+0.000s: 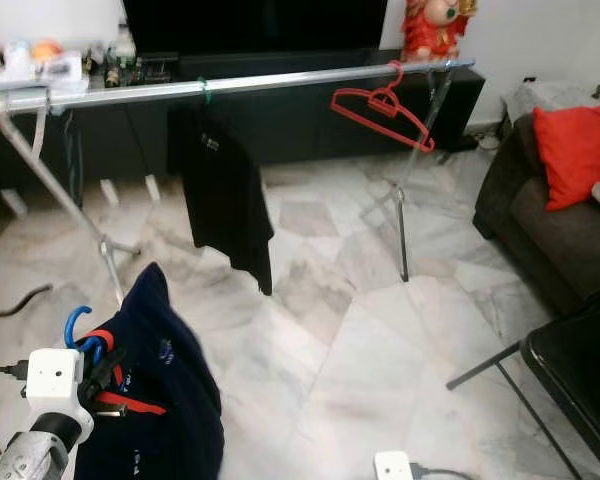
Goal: Hang hanger
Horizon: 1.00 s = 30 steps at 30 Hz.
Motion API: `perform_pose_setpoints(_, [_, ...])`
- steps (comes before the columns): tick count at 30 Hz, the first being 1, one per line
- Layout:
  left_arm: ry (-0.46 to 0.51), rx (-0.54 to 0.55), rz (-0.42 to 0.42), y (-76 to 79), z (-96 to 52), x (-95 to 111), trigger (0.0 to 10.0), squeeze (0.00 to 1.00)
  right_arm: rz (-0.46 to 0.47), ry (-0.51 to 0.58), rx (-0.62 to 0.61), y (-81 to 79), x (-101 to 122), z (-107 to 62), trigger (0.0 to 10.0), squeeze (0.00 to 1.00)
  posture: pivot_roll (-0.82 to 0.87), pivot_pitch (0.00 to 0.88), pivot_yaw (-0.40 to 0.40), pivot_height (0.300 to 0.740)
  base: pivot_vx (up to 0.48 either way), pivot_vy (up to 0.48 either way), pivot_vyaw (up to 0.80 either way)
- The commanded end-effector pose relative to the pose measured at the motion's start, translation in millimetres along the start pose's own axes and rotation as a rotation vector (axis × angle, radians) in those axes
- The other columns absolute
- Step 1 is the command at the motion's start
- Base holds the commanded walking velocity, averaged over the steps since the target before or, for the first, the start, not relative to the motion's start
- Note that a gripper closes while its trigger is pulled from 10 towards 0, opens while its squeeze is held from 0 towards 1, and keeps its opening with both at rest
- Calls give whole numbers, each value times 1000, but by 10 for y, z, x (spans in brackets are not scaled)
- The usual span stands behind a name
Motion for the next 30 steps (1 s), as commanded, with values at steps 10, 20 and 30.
perform_pose_setpoints(10, [23, -8, -3, 4, 1, 70, 10000, 0, 4, -8, 15, -66, -27, 0, 10000, 0, 37, 112, -6, 740, -347, 0, 0])
perform_pose_setpoints(20, [1, -60, 6, 96, 27, 69, 10000, 0, 7, 5, 17, -80, -13, -1, 10000, 0, 41, 108, -1, 740, -85, 0, 0])
perform_pose_setpoints(30, [-74, -167, 35, 314, 42, -1, 10000, 0, -22, 64, -33, -14, 73, -8, 10000, 0, 50, 121, -2, 740, 0, 0, 0])
Point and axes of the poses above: a point about 5 cm out from each wrist's last joint towards the gripper, its own z axis pointing out of the wrist towards the gripper, its own x axis along the axis of the wrist's last joint, y = z × x, the point moved 6 cm from there along z, pointing out of the wrist towards the gripper, and after that the axes turned 14 degrees about -z, right-handed, at the moved point
